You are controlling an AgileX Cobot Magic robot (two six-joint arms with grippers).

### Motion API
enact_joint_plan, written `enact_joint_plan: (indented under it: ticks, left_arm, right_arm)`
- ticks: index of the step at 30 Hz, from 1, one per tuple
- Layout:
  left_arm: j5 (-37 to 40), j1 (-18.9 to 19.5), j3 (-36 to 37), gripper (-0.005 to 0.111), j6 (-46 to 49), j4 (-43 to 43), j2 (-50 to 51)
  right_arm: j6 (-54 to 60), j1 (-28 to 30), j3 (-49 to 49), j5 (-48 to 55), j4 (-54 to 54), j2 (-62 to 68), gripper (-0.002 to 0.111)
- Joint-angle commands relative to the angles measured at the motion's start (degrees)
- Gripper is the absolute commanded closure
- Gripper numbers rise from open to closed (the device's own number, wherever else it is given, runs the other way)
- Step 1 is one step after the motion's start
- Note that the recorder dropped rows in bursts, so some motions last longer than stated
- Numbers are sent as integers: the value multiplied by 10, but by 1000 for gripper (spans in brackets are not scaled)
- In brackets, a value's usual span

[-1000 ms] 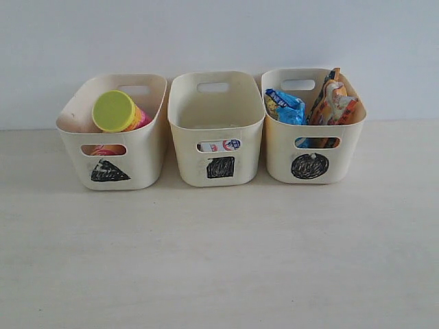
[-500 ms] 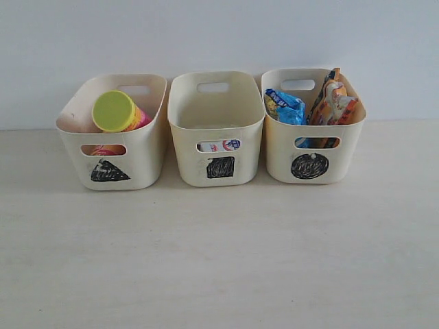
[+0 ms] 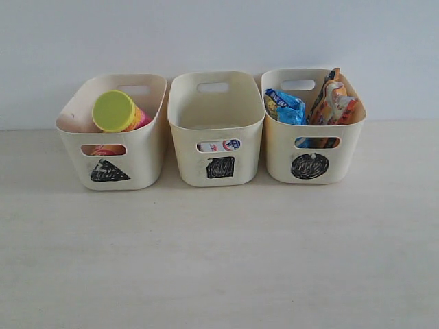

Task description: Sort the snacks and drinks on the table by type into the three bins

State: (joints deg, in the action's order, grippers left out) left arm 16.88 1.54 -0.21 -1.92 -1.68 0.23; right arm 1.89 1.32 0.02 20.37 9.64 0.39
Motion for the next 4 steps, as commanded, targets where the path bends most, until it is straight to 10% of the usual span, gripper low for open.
enact_joint_plan:
  ticks: [1,4]
  left_arm:
    - [0,1,2,102,3,-6,-2]
    - [0,1,2,102,3,-6,-2]
  right_arm:
    - [0,4,0,0,-2,-4,108]
    - [0,4,0,0,-2,-4,108]
